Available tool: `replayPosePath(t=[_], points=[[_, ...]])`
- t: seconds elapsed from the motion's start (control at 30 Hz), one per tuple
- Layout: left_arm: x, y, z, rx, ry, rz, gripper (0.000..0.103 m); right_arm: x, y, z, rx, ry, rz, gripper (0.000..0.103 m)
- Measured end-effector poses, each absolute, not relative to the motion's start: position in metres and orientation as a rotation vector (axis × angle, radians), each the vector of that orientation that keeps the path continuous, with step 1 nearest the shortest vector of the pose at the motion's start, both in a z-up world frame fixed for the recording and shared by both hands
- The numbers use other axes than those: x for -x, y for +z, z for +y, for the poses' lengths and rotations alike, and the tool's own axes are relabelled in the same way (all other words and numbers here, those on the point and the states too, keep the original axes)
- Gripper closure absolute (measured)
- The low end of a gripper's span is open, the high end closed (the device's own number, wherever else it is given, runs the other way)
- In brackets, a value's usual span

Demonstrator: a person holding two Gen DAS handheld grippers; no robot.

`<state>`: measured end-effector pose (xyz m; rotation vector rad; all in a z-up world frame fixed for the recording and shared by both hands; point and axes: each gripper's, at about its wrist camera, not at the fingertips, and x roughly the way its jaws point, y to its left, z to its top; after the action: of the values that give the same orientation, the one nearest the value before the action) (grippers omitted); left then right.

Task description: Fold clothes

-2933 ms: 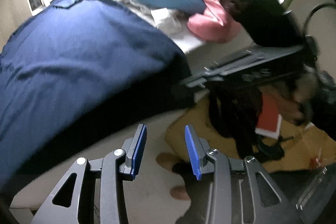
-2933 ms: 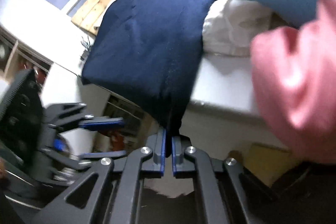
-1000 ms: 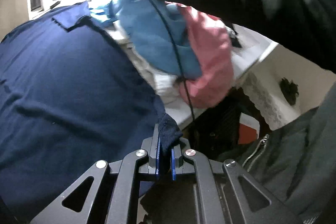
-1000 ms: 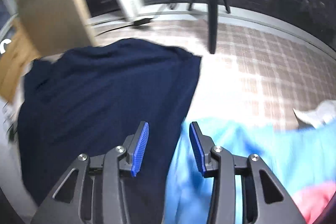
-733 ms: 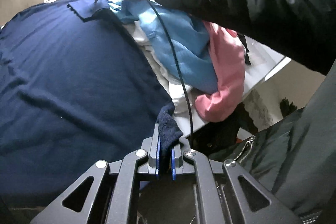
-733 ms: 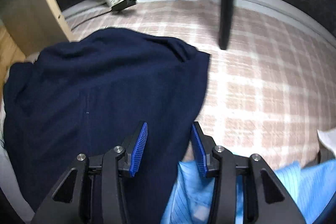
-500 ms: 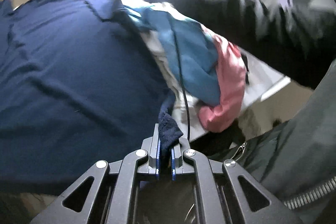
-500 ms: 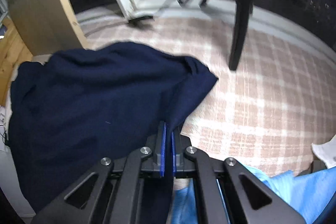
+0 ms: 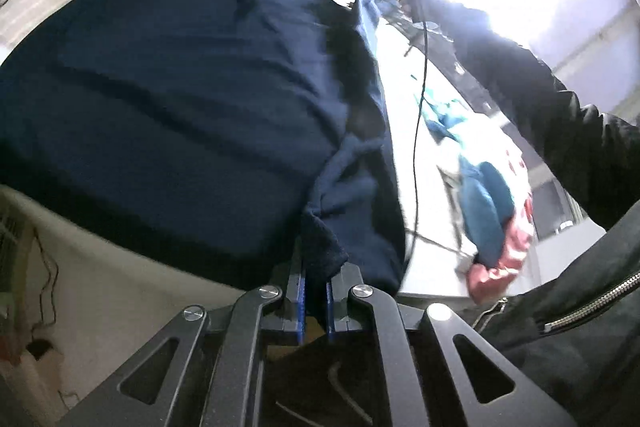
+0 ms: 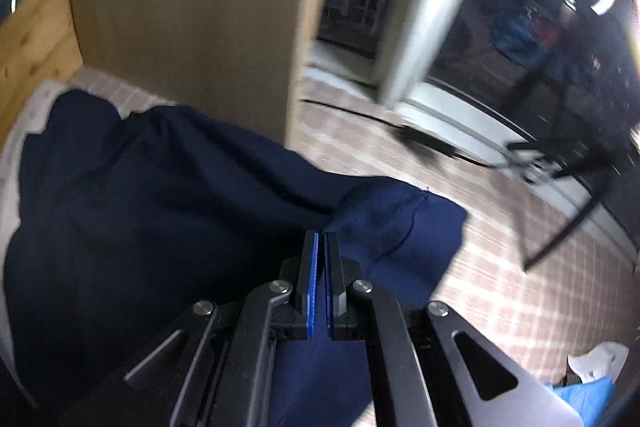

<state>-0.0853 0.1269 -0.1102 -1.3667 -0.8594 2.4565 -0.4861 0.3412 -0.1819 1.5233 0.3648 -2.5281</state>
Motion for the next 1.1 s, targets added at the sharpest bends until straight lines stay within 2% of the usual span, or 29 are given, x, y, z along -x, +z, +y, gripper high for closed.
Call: replayPosePath(t=[0.1,0.27,0.37,0.43,0.53,0.57,0.6,0.63,0.97,1.07,1.1], points=[[0.079,-0.119,0.119,1.385,2.468,-0.91,0.097,0.491,-0.195,0.317,-1.516,-2.545,0.475,0.101],[0.067,-0.115,0.119,1.367,2.476,-0.973,0.097,0.497,-0.194,0.312,-1.507,-2.571,0.504,0.102],[0.059,-0.093,0.122,1.314,2.508,-0.96,0.097,0.496,-0.177,0.322,-1.465,-2.588,0.46,0.102],[0.055,-0.083,0.126,1.3,2.521,-0.941,0.097,0.501,-0.171,0.333,-1.52,-2.499,0.354,0.102],[0.058,-0.092,0.128,1.339,2.502,-0.929,0.097,0.503,-0.175,0.34,-1.637,-2.39,0.299,0.091],[0.06,-0.095,0.129,1.35,2.495,-0.925,0.097,0.501,-0.181,0.338,-1.672,-2.354,0.324,0.078],[0.062,-0.098,0.13,1.353,2.488,-0.925,0.097,0.499,-0.188,0.335,-1.709,-2.31,0.354,0.07],[0.064,-0.1,0.131,1.354,2.481,-0.926,0.097,0.498,-0.195,0.333,-1.736,-2.293,0.388,0.07],[0.068,-0.102,0.13,1.393,2.474,-0.862,0.097,0.511,-0.242,0.327,-1.85,-2.274,0.464,0.07],[0.069,-0.101,0.131,1.39,2.472,-0.852,0.097,0.51,-0.239,0.337,-1.846,-2.28,0.436,0.099],[0.068,-0.1,0.131,1.385,2.468,-0.854,0.097,0.51,-0.235,0.342,-1.842,-2.283,0.403,0.099]])
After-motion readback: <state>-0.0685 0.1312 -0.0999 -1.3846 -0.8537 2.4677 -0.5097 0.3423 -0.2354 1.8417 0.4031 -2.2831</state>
